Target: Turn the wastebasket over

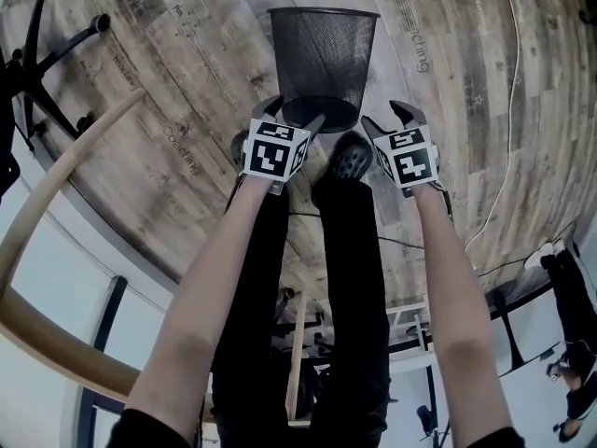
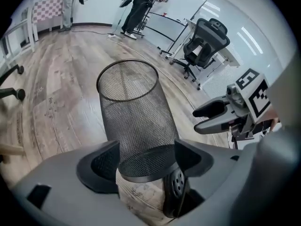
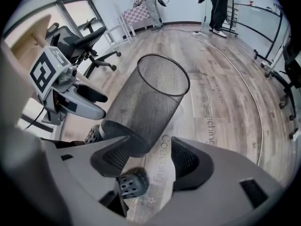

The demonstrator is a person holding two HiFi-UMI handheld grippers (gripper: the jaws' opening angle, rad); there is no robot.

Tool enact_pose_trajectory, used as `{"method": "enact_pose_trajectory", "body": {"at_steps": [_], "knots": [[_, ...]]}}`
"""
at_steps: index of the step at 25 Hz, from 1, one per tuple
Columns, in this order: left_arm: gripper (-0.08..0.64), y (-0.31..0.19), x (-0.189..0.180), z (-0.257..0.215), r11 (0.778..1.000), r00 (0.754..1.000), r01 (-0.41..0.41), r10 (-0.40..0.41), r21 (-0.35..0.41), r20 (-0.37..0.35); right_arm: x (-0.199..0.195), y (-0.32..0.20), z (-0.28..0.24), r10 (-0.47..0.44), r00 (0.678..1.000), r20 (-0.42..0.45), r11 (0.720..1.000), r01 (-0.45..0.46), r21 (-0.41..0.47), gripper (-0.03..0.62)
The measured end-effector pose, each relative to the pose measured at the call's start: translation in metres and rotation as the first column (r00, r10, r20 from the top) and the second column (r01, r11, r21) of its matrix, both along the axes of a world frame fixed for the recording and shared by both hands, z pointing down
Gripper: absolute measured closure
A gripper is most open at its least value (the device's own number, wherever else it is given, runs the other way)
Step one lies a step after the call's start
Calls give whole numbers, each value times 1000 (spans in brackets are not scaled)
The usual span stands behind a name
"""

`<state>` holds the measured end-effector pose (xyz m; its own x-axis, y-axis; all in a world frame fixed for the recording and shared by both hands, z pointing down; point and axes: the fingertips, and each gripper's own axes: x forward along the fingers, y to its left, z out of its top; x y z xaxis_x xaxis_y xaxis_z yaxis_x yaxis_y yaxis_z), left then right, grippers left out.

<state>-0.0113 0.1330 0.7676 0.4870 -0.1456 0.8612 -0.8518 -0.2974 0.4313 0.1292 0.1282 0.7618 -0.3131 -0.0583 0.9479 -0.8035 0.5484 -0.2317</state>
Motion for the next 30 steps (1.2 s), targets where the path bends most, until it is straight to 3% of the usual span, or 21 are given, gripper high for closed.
{"method": "enact_pose_trajectory", "body": {"at_steps": [6, 21, 25, 30], "knots": [[199, 4, 13, 13, 999, 1000, 26, -26, -45, 0, 12, -29, -8, 22, 1000, 2, 999, -23, 49, 310], [196, 2, 41, 22, 999, 1000, 0, 0, -42, -1, 32, -54, -12, 57, 998, 18, 995, -58, 82, 310], [196, 2, 40, 22, 998, 1000, -4, 4, -57, 0, 26, -70, -16, 8, 999, 35, 995, -12, 103, 310], [195, 2, 41, 23, 997, 1000, -9, 9, -70, 6, 7, -102, -23, -121, 989, 81, 983, 108, 145, 310]]}}
